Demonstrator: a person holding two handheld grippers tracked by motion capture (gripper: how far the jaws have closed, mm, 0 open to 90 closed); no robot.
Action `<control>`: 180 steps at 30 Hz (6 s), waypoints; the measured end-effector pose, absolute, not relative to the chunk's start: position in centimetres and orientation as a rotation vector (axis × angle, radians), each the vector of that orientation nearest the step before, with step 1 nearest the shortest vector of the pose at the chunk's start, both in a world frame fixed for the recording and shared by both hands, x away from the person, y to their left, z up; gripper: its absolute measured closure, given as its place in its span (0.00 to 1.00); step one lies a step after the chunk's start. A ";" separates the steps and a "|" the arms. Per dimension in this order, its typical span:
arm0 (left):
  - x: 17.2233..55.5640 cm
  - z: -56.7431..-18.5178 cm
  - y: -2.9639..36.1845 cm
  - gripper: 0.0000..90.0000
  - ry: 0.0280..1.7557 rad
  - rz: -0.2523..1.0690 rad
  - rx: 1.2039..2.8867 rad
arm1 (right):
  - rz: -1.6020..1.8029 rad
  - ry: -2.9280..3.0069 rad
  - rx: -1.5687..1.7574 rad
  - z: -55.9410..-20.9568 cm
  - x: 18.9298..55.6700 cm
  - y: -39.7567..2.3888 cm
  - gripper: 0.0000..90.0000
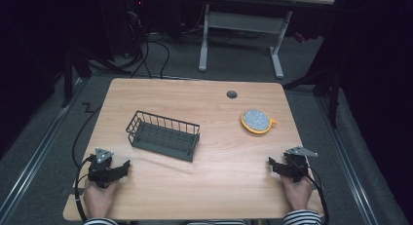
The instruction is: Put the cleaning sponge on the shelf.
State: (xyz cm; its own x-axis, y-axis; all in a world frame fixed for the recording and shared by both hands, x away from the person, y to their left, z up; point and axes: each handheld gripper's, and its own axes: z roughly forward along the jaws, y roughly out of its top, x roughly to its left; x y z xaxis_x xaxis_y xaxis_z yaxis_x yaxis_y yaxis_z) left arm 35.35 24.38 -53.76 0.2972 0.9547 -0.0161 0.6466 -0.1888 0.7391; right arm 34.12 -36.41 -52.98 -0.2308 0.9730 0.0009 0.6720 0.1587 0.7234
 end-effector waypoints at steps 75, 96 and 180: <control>39.1 -43.8 23.3 0.39 1.301 0.472 1.910 | 1.052 2.358 1.244 -44.7 38.9 -26.3 0.66; 44.0 -42.8 22.7 0.68 1.377 0.422 1.969 | 1.022 2.531 1.072 -41.2 44.6 -18.9 0.72; 47.4 -43.7 11.5 0.95 1.208 0.263 2.041 | 0.920 2.566 1.164 -41.5 45.2 -24.0 0.97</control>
State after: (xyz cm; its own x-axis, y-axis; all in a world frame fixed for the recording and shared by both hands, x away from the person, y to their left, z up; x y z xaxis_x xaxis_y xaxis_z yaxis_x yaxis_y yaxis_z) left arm 47.44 11.50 -43.70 0.5358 0.8240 -0.1843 0.6727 -0.2847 0.6829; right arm 45.23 -24.03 -41.52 -0.6781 0.7296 0.0892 0.6200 0.5027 0.6024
